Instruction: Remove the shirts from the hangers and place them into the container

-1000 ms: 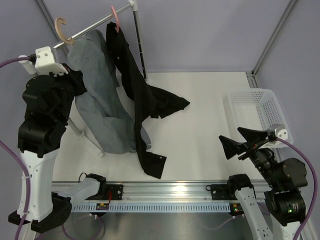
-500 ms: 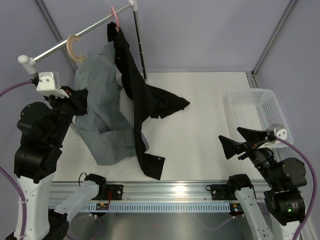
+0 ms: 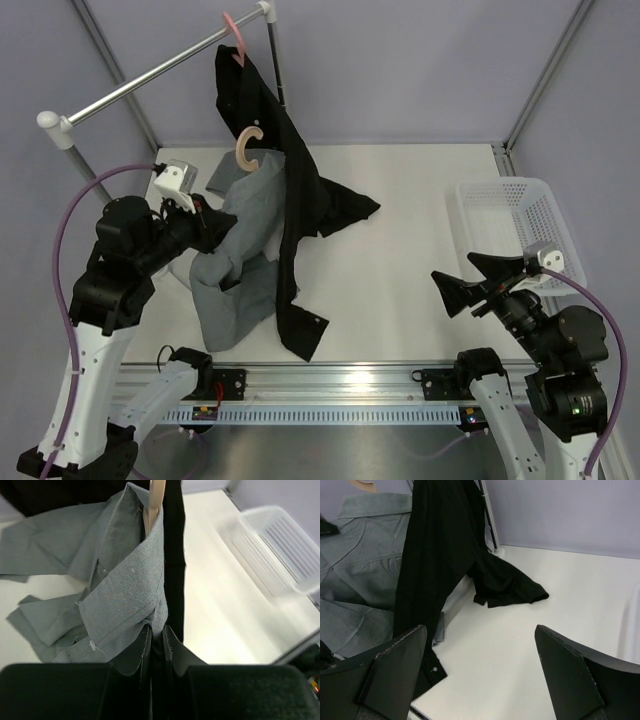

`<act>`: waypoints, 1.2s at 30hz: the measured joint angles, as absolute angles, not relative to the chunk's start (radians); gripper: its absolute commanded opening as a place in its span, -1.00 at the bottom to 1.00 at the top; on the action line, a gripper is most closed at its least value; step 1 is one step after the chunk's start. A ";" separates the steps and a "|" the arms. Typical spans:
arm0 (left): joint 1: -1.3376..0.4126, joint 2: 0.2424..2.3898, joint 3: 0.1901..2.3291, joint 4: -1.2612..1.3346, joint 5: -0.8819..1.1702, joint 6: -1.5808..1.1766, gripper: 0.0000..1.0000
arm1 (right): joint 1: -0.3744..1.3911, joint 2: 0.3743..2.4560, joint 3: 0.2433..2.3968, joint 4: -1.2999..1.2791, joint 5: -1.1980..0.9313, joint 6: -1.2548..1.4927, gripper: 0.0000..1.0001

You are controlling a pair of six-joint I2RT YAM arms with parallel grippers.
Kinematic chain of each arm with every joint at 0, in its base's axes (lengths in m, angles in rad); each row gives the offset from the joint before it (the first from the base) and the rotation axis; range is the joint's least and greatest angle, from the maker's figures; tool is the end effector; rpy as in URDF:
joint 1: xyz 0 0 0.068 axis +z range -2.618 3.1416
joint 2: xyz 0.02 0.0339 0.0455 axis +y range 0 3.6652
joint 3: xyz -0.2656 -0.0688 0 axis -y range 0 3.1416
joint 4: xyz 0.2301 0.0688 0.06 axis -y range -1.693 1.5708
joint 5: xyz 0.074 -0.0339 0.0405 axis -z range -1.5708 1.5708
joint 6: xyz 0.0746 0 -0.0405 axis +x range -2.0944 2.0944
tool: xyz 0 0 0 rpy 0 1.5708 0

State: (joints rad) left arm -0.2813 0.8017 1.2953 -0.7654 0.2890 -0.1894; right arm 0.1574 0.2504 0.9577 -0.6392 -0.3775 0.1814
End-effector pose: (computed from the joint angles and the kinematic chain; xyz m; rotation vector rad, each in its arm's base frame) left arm 0.1379 -0.0620 0.4271 0.2910 1.8499 -0.5930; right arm 0.0368 0.0337 0.3842 -0.2891 1.5054 0.5538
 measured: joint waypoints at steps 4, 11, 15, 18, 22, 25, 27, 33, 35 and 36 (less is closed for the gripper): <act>-0.306 0.858 1.297 -0.761 0.401 -0.155 -1.00 | 0.157 0.328 0.982 -0.648 -0.415 0.172 0.99; -0.512 1.021 1.384 -0.762 0.437 -0.101 -1.00 | 0.159 0.588 1.189 -0.732 -0.403 0.175 0.99; -0.628 1.131 1.486 -0.756 0.418 -0.078 -1.00 | 0.159 0.728 1.317 -0.753 -0.404 0.175 0.99; -0.682 1.204 1.571 -0.758 0.406 -0.072 -1.00 | 0.159 0.783 1.376 -0.752 -0.404 0.171 0.99; -0.712 1.279 1.692 -0.761 0.390 -0.072 -1.00 | 0.160 0.857 1.469 -0.744 -0.410 0.171 0.91; -0.746 1.314 1.768 -0.754 0.375 -0.072 -1.00 | 0.185 0.905 1.510 -0.711 -0.411 0.173 0.86; -0.768 1.316 1.778 -0.746 0.367 -0.073 -1.00 | 0.220 0.929 1.515 -0.691 -0.411 0.172 0.85; -0.809 1.257 1.615 -0.668 0.315 -0.079 -1.00 | 0.371 0.983 1.493 -0.637 -0.358 0.171 0.76; -0.810 1.232 1.525 -0.659 0.292 -0.080 -1.00 | 0.414 0.991 1.467 -0.611 -0.330 0.171 0.73; -0.810 1.222 1.484 -0.652 0.281 -0.080 -1.00 | 0.441 0.995 1.453 -0.601 -0.314 0.171 0.71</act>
